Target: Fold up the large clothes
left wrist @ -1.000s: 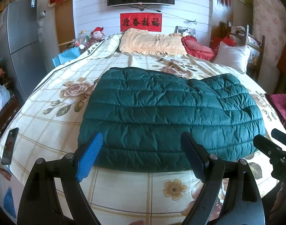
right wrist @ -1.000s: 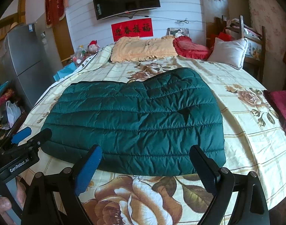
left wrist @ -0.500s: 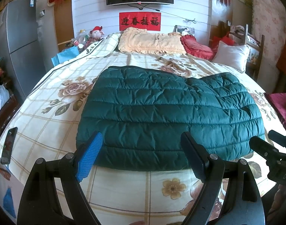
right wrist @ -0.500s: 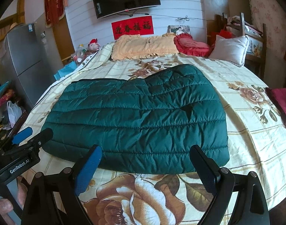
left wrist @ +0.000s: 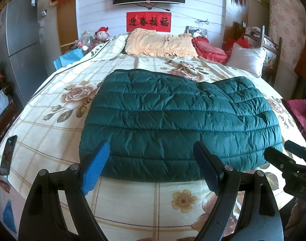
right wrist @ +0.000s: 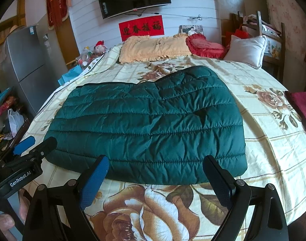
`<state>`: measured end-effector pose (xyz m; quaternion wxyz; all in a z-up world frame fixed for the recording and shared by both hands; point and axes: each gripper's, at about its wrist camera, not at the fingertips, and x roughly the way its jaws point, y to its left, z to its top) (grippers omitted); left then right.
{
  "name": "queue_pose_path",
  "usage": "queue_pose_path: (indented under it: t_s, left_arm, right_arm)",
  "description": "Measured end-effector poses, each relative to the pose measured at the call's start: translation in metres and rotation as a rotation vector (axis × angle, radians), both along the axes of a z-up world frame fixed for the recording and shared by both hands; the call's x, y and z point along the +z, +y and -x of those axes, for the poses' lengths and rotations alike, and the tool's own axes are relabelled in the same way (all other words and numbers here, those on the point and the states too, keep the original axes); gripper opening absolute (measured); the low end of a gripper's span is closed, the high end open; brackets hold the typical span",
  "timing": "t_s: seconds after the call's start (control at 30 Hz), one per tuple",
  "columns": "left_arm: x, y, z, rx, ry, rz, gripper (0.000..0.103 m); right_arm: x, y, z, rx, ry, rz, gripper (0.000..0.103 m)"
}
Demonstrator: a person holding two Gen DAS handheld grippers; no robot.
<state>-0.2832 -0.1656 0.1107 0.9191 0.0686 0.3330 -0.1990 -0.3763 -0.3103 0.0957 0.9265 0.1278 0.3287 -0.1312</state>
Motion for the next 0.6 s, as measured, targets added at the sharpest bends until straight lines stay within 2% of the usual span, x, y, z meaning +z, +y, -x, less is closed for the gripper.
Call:
queue_pose_path:
  t_s: [0.6]
  left_arm:
    - [-0.013, 0.000, -0.007, -0.013, 0.016, -0.005, 0.085]
  right_arm:
    - [-0.007, -0.003, -0.002, 0.000, 0.017, -0.018, 0.093]
